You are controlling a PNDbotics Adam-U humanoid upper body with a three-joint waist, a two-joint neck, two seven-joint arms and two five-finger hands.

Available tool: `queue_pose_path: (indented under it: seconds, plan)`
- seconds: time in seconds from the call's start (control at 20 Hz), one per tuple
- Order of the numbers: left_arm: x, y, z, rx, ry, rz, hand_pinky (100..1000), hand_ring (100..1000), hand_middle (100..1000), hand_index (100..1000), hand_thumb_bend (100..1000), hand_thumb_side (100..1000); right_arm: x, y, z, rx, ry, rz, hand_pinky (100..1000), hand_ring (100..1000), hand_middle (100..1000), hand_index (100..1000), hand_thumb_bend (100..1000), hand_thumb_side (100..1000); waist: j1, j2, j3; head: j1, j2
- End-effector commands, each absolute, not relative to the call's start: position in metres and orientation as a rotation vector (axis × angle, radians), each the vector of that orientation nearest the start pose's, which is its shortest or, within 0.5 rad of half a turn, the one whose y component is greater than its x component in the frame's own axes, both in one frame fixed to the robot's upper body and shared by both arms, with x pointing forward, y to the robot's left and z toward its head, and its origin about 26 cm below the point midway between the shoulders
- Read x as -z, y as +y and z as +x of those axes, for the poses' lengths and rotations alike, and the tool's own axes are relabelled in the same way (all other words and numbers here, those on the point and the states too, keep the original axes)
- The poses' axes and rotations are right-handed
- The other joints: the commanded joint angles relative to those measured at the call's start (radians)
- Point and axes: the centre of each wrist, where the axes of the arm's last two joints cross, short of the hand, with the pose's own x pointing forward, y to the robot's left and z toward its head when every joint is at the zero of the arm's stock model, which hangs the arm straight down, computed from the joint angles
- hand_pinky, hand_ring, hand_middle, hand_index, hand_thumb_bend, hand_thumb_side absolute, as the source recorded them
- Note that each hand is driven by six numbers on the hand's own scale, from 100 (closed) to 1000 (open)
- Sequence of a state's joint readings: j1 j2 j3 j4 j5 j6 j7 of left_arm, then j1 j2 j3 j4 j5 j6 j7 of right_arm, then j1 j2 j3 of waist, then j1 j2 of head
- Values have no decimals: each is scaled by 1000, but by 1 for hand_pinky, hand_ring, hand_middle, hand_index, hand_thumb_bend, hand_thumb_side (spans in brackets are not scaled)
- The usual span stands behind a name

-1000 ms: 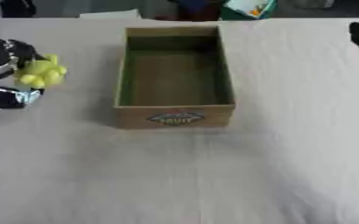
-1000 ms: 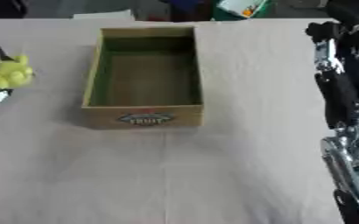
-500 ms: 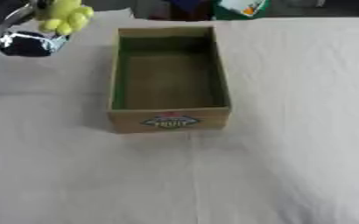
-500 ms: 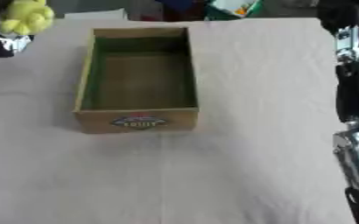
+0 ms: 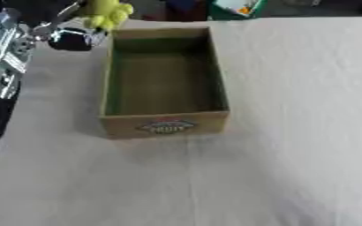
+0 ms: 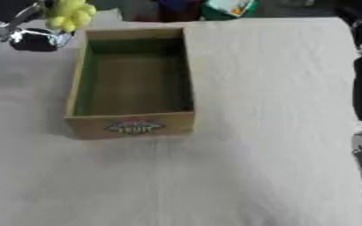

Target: Pick up objects on the table and place them in the box.

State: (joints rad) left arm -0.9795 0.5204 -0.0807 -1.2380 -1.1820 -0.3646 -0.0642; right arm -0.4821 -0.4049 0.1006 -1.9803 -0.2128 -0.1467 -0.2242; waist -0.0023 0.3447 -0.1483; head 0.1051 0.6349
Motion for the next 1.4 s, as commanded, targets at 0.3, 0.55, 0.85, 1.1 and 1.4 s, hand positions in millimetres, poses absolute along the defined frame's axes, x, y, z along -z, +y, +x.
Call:
queue_pose_path:
  seconds: [0.3,0.55,0.85,1.1,1.4]
  plan:
    - [-309,267,462,-1811,2194,-1912,253,493,516,706,100,284,-257,-213,309,-249,-2553,227,875,806,602,845,100,555,14,3,-55,69,-27]
    - [-301,261,468,-1872,2141,-1912,252,506,515,710,100,278,-257,-206,309,-270,-2539,262,877,807,602,846,100,541,22,6,-70,81,-27]
    - [-293,255,469,-2135,1966,-1853,322,565,562,736,100,282,-257,-205,309,-265,-2533,274,877,806,602,846,100,536,28,1,-78,80,-28]
    - [-283,253,473,-2397,1844,-1761,356,594,585,768,100,276,-257,-205,309,-261,-2533,280,877,806,602,846,100,532,31,-4,-84,81,-28]
    - [-276,252,476,-2646,1777,-1598,413,637,618,833,100,436,-258,-205,309,-254,-2535,283,876,806,602,846,100,531,32,-4,-90,84,-28]
